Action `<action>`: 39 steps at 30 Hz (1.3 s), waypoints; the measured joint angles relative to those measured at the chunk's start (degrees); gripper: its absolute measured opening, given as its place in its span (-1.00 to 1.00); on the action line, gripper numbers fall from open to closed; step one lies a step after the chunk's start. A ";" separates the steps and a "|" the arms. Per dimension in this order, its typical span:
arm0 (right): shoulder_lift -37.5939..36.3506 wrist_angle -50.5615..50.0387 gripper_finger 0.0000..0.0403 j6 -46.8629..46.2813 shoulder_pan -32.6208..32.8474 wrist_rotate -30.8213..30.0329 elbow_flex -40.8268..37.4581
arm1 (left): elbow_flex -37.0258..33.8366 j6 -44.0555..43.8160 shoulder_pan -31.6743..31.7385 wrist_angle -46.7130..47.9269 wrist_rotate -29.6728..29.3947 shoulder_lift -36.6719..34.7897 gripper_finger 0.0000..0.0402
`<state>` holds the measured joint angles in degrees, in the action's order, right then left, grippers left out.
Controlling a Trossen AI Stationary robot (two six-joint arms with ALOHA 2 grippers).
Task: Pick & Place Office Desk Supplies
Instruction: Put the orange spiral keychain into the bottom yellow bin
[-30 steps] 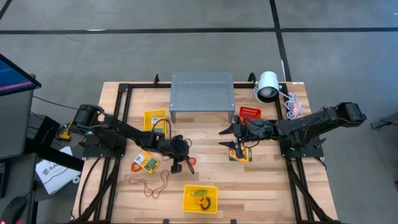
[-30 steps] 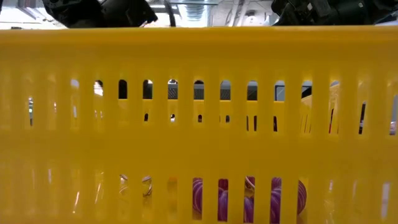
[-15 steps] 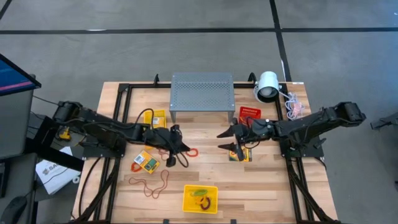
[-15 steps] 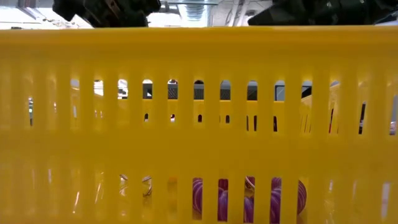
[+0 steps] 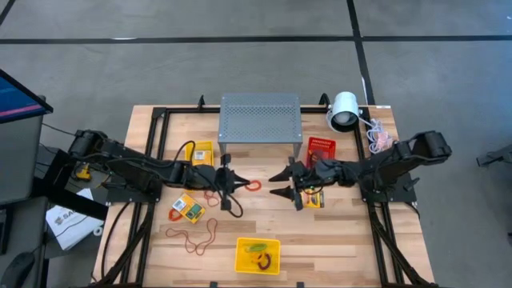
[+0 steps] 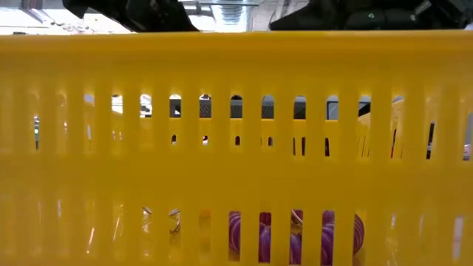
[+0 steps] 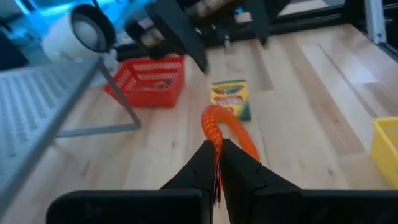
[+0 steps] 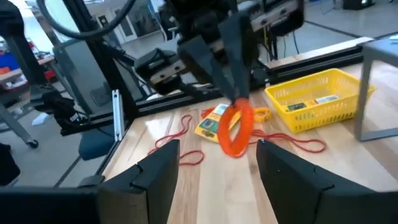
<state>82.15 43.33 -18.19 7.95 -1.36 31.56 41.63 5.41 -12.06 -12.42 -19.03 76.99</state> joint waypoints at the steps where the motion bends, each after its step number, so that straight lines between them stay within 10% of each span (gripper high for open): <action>1: 0.79 1.38 0.04 -0.26 -0.14 0.07 -0.02 | 0.00 0.36 -0.04 -0.55 -0.18 0.00 -0.96; 23: 7.14 7.85 0.00 -0.86 -1.78 3.10 3.05 | 0.00 3.80 -0.08 -5.68 -0.24 0.02 -0.96; 39: 7.14 7.21 -0.79 -0.83 -2.09 3.10 3.05 | 0.00 3.78 -0.08 -7.03 1.33 0.04 -0.95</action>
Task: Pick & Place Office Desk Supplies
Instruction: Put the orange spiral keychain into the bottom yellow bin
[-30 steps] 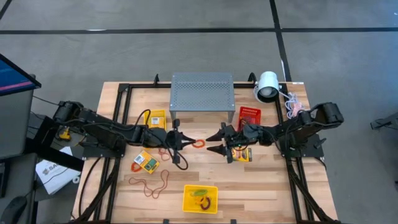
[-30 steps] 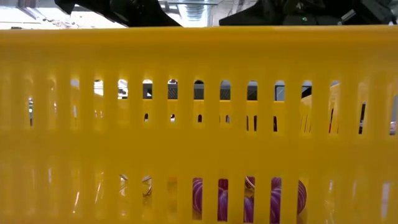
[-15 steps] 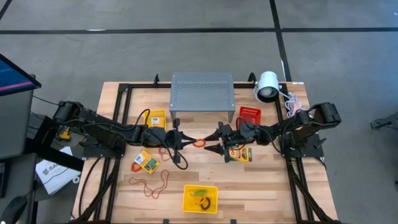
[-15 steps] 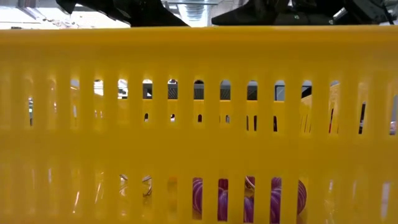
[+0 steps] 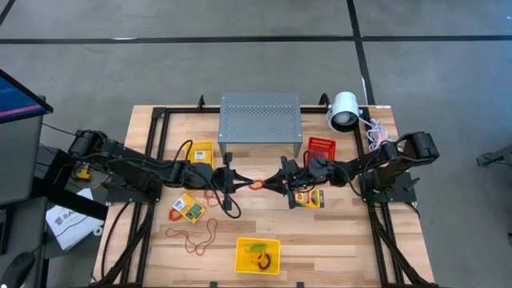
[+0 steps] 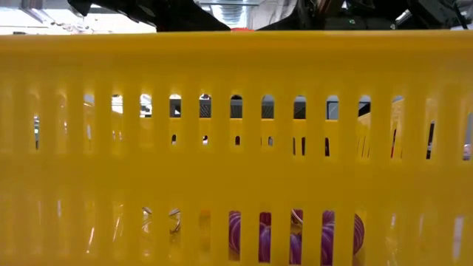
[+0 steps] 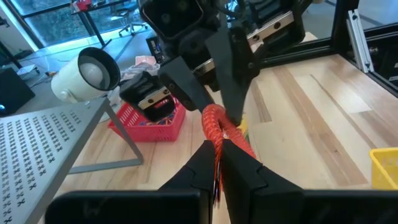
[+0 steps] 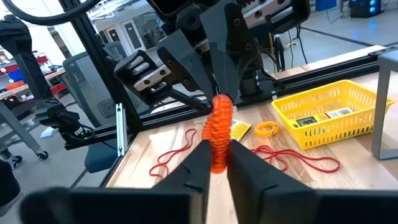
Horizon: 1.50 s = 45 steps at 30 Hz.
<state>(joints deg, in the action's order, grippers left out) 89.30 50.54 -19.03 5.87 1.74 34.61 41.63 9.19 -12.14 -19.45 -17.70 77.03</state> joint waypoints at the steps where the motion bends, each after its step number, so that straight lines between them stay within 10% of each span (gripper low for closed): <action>1: 0.00 -0.03 -0.85 0.12 -0.03 0.00 0.00 | 0.00 0.00 0.00 0.03 0.01 0.00 -0.95; 14: -0.04 -0.13 -0.98 0.86 -0.09 2.71 -0.04 | 0.00 -2.10 0.00 -2.47 5.64 0.00 -0.86; 32: -0.07 0.10 -0.99 -0.05 -0.07 9.11 -0.04 | -0.05 -3.78 0.17 -0.95 11.44 -2.38 0.04; 45: -2.29 -10.66 -0.99 5.38 6.55 14.77 6.53 | -1.41 -12.28 0.00 8.99 14.33 -9.97 0.08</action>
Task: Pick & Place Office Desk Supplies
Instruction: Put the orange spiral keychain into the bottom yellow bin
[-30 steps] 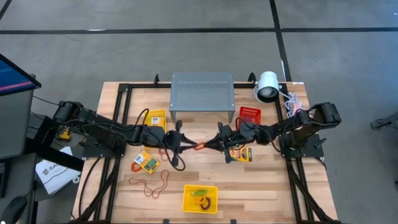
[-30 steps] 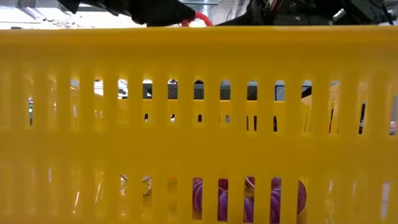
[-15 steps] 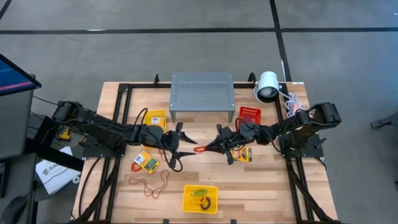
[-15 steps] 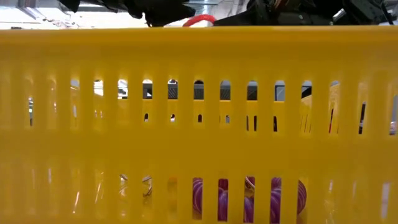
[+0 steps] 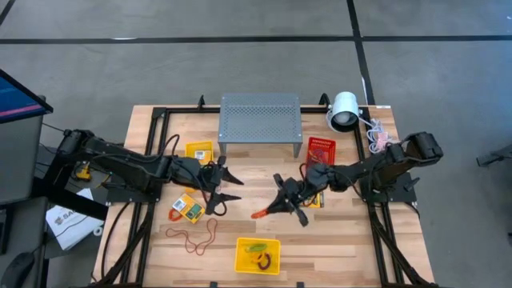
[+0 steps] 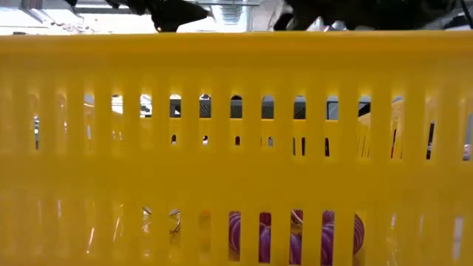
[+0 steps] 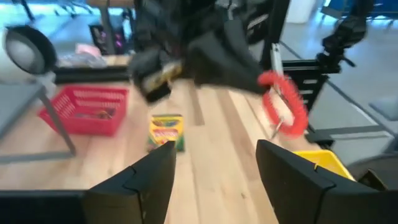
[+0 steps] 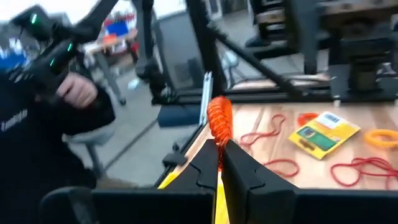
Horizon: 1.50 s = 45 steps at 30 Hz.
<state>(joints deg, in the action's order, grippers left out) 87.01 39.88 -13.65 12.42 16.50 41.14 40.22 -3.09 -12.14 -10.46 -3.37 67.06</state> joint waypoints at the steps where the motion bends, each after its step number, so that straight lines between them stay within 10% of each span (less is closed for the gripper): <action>1: -1.00 -3.35 -0.99 1.23 1.01 -0.53 0.85 | -0.59 -0.60 0.00 0.12 0.79 -0.21 0.07; 20: -5.24 -28.23 -0.99 2.32 17.50 -24.24 12.90 | -11.50 -10.15 -7.85 -16.20 6.29 -0.61 0.04; 45: 23.11 -48.18 -0.99 -4.84 18.78 -23.25 37.46 | -13.12 -12.38 -12.33 -17.74 6.22 -0.61 0.04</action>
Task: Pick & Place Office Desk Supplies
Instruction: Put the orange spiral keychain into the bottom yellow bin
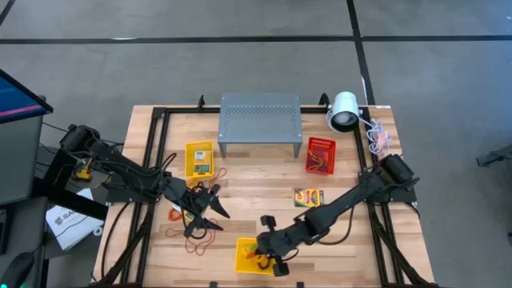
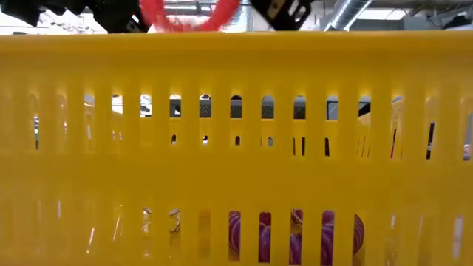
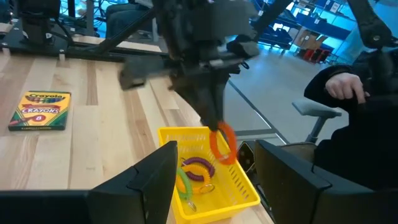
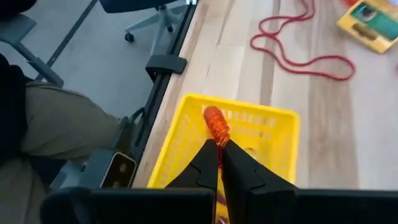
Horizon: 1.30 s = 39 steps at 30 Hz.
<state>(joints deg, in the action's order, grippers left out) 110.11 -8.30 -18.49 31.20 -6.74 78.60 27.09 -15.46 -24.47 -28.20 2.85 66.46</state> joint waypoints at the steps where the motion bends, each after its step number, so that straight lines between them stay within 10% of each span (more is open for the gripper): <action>1: 0.56 -0.79 -0.99 -0.55 0.02 0.04 0.62 | 0.00 0.00 0.00 0.30 0.06 0.00 0.04; 39: 1.72 -9.10 -0.99 -5.65 0.55 3.54 2.57 | 0.00 -1.33 -3.02 0.76 0.15 0.00 0.04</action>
<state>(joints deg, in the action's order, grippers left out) 111.83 -17.40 -24.13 31.75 -3.20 81.17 27.09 -16.80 -27.49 -27.44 3.01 66.46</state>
